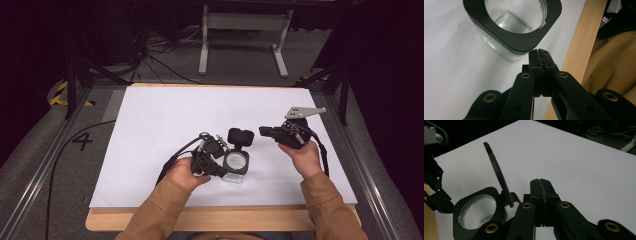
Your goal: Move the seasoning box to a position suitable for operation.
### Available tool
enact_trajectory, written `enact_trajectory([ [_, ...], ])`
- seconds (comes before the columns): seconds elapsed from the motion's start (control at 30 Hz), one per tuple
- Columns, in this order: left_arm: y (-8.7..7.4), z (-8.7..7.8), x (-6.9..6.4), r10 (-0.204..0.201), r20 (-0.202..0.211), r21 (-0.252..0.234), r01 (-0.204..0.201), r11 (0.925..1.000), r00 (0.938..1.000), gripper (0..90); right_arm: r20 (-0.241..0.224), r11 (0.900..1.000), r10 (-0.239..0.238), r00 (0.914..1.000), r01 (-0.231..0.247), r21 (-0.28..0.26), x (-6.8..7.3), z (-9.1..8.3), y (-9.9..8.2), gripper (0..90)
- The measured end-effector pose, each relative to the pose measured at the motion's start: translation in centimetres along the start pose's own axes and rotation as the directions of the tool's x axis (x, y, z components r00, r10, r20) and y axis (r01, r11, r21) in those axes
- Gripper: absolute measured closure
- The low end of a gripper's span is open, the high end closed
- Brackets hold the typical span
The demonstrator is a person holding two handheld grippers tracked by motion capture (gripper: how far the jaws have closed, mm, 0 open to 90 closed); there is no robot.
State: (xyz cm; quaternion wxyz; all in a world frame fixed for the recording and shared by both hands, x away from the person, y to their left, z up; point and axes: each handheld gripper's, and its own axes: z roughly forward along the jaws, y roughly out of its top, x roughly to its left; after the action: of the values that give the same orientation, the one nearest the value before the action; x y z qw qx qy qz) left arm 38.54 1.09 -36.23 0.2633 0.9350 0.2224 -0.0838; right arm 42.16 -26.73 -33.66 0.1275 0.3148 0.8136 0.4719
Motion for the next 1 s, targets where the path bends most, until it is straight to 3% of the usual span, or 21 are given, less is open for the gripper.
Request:
enact_trajectory([
  [0.3, 0.2, 0.6, -0.2, 0.015, 0.016, 0.017, -0.015, 0.9997, 0.9998, 90.0, -0.012, 0.9998, -0.014, 0.9998, 0.014, -0.012, 0.7, 0.5, 0.1, 88.7],
  [0.57, 0.5, 1.6, -0.5, 0.023, 0.025, 0.034, -0.024, 0.9992, 0.9994, 90.0, -0.023, 0.9981, -0.017, 0.9996, 0.016, -0.06, 1.3, 0.6, 0.4, 87.9],
  [0.77, 0.7, 2.1, -0.6, 0.029, 0.016, 0.033, -0.03, 0.999, 0.9994, 89.9, 0.016, 0.9966, -0.06, 0.998, 0.061, -0.055, 2.5, 0.9, 0.9, 89.0],
  [1.0, 0.8, 2.3, -0.7, 0.035, 0.013, 0.02, -0.036, 0.9992, 0.9993, 89.9, 0.018, 0.9964, -0.071, 0.9973, 0.072, -0.045, 2.7, 0.9, 0.9, 89.2],
])
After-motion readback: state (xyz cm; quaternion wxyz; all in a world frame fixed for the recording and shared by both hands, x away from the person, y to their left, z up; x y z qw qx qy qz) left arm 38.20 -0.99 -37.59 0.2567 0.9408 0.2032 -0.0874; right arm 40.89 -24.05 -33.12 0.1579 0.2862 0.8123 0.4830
